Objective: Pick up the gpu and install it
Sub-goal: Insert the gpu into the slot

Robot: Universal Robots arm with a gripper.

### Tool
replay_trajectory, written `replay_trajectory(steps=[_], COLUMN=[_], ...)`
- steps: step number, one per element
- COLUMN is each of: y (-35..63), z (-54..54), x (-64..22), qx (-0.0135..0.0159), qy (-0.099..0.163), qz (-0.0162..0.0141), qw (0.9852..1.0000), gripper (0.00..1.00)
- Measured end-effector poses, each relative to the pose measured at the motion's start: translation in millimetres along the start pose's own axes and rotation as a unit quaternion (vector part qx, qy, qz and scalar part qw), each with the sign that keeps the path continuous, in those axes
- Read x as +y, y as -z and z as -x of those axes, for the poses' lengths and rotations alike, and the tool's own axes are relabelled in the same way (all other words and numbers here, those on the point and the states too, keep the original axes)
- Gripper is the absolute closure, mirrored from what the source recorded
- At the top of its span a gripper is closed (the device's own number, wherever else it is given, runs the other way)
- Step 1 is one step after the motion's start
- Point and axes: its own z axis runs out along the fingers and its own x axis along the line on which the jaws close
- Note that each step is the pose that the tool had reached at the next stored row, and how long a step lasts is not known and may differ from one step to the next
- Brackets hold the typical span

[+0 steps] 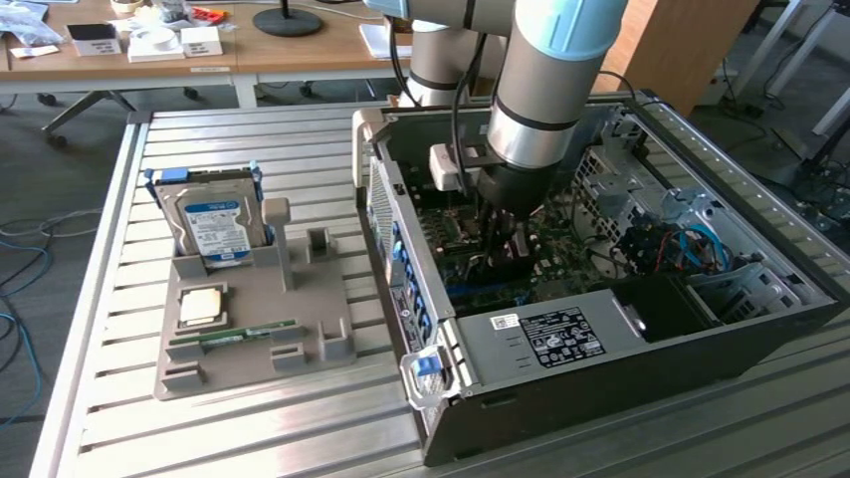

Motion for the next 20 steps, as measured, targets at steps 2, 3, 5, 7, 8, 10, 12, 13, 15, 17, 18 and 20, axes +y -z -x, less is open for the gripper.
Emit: replay_trajectory(steps=[2, 3, 5, 7, 8, 10, 12, 13, 15, 17, 18, 20], y=[-0.1, -0.1, -0.3, -0.5, -0.5, -0.6, -1.0, -1.2, -1.2, -1.3, -1.3, -1.3], z=[0.0, 0.0, 0.0, 0.0, 0.0, 0.0, 0.0, 0.0, 0.0, 0.0, 0.0, 0.0], x=[0.0, 0.0, 0.0, 0.0, 0.0, 0.0, 0.0, 0.0, 0.2, 0.3, 0.4, 0.8], qx=[-0.0001, -0.0001, 0.0, 0.0, 0.0, -0.0001, -0.0001, -0.0001, -0.0001, -0.0001, -0.0001, -0.0002], qy=[0.0, 0.0, 0.0, 0.0, 0.0, 0.0, 0.0, 0.0, 0.0, 0.0, 0.0, 0.0], qz=[0.0, 0.0, -0.0001, 0.0, 0.0, 0.0, 0.0, -0.0001, 0.0, 0.0, -0.0001, -0.0001], qw=[1.0, 1.0, 1.0, 1.0, 1.0, 1.0, 1.0, 1.0, 1.0, 1.0, 1.0, 1.0], gripper=[0.73, 0.73, 0.73, 0.73, 0.73, 0.73, 0.73, 0.73, 0.73, 0.73, 0.73, 0.73])
